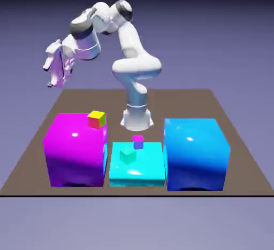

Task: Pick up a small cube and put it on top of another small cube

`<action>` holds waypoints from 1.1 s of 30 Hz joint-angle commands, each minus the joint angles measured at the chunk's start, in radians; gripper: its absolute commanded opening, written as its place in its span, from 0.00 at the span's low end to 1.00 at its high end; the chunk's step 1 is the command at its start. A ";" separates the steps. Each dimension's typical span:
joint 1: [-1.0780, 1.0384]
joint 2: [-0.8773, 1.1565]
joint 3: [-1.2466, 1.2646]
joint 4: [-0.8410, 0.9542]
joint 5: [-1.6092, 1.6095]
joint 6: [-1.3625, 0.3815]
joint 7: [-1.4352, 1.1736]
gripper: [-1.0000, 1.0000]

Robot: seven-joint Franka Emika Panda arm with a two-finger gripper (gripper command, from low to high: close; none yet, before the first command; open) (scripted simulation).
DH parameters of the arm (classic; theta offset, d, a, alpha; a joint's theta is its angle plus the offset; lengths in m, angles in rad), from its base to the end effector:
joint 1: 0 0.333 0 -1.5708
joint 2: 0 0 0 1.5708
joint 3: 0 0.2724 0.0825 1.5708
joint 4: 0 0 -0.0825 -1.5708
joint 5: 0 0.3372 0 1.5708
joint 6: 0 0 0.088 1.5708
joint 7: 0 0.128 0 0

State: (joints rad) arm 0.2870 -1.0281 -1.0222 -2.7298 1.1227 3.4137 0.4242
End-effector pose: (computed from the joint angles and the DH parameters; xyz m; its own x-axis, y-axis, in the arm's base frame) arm 0.2215 -0.3313 0.3860 -0.4988 -0.5948 -0.6305 -0.0334 0.7400 -0.6717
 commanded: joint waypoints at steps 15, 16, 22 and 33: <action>0.146 -0.244 -0.544 0.043 0.597 0.200 -0.169 0.50; 0.156 -0.260 -0.580 0.046 0.637 0.214 -0.180 0.50; 0.199 -0.331 -0.739 0.058 0.811 0.272 -0.229 0.50; 0.341 -0.416 -0.881 0.030 0.369 0.235 0.134 0.50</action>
State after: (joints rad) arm 0.6277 -1.4444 -1.9035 -2.6994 1.4920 3.6485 0.5583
